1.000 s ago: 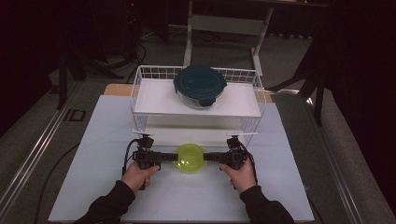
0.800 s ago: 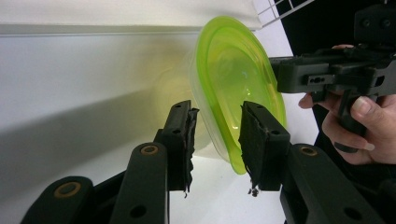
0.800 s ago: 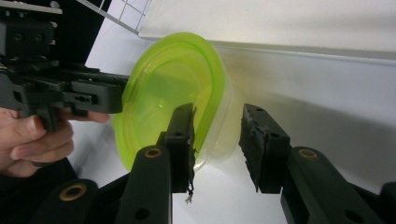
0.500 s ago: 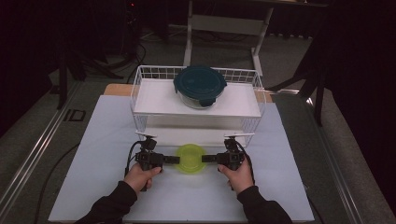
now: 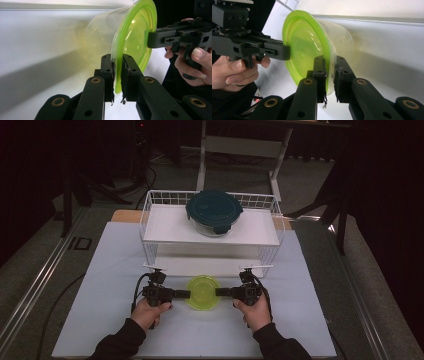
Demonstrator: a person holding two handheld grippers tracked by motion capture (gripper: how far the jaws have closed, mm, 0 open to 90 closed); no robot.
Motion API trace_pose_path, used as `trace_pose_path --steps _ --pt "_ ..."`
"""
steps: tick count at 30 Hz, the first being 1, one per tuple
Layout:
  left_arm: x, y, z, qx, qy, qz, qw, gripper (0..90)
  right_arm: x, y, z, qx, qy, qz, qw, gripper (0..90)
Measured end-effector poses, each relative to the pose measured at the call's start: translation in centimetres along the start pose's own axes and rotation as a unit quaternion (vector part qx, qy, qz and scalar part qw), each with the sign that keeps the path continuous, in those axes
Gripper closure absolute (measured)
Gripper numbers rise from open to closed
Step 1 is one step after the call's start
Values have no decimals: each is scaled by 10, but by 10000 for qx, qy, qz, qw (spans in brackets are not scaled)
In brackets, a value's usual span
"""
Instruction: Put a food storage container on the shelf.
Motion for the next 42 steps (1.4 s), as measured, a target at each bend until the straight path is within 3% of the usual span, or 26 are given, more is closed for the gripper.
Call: trace_pose_path --steps 4,15,21,31,36,42 --pt "-4 2 1 -40 -77 45 10000 812 2 2 0 -39 29 -12 10000 806" --pt "-20 8 3 -132 -366 -115 9992 813 9 18 2 -214 169 34 9996 807" --pt "-39 17 6 -187 -637 -69 9978 813 21 35 5 -374 293 30 9989 807" --pt "-69 31 11 -240 -860 -96 9960 813 38 60 9 -526 416 102 9977 807" --pt "-86 37 18 -252 -844 5 9961 813 46 72 16 -584 449 125 9972 807" --pt "-107 46 28 -334 -1021 -33 9942 813 57 91 25 -726 534 170 9958 807"
Point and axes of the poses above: each handheld gripper's, and its own axes: y roughly backward along the jaws, z roughly out of its top, x roughly to its left, the point moved 1 cm from there along -y, roughly forward along the jaws, and after that the axes turned 14 degrees about -z, right-handed, at the moved point
